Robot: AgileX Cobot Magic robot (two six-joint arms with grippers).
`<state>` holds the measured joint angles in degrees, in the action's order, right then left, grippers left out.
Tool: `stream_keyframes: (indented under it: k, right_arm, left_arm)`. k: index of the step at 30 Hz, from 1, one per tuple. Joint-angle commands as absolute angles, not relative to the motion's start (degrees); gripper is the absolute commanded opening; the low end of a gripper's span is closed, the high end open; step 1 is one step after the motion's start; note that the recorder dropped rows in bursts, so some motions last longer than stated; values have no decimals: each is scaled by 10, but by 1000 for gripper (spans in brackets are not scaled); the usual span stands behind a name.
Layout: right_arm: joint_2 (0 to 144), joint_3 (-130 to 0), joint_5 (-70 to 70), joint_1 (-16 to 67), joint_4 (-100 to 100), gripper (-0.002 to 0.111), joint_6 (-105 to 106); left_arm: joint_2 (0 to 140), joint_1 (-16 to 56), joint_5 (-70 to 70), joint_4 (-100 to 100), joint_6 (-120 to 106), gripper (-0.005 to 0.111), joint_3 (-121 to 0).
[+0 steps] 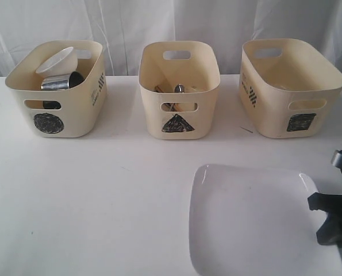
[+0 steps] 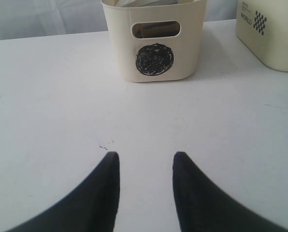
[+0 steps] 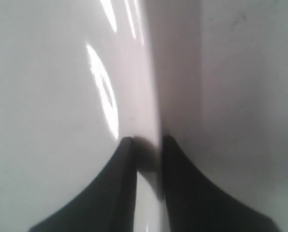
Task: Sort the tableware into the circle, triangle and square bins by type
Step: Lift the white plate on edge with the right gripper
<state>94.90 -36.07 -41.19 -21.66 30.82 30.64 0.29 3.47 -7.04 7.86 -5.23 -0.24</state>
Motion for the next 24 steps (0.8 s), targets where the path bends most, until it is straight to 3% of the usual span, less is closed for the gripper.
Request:
stream_keyframes:
  k: [1,24]
  right_arm:
    - [961,-348,-423,-217,285,0,313]
    - [619,-348,-430,-217,376,0,313]
  left_arm:
    - [0,35,-72,83,-53,42,0]
    - [0,35,-72,83,-53,42,0]
